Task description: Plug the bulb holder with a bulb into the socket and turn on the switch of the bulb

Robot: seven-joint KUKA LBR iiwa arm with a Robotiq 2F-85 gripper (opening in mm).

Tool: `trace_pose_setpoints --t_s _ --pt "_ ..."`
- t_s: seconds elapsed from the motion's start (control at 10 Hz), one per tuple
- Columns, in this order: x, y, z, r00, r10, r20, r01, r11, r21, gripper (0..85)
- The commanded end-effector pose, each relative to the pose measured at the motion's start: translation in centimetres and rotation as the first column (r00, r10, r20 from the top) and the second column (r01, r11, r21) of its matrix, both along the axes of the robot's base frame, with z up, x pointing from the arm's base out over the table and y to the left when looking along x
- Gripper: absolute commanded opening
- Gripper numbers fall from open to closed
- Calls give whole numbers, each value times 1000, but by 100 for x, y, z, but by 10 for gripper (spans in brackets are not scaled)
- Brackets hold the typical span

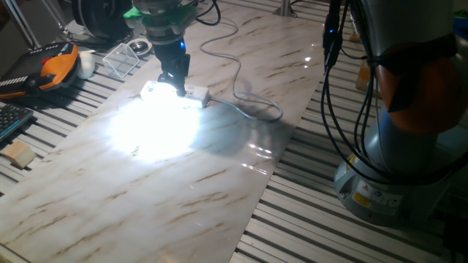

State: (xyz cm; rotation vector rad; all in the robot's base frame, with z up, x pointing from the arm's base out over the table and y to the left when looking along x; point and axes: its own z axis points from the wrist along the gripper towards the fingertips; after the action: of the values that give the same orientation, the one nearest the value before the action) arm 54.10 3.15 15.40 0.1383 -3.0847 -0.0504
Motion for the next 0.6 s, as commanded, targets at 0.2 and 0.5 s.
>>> trace_pose_setpoints --t_s 0.2,0.5 --pt "-5 2 0 1000 2 -6 -3 1000 -6 0" --pt "12 -1 -7 1000 1 -2 -1 1000 -13 0"
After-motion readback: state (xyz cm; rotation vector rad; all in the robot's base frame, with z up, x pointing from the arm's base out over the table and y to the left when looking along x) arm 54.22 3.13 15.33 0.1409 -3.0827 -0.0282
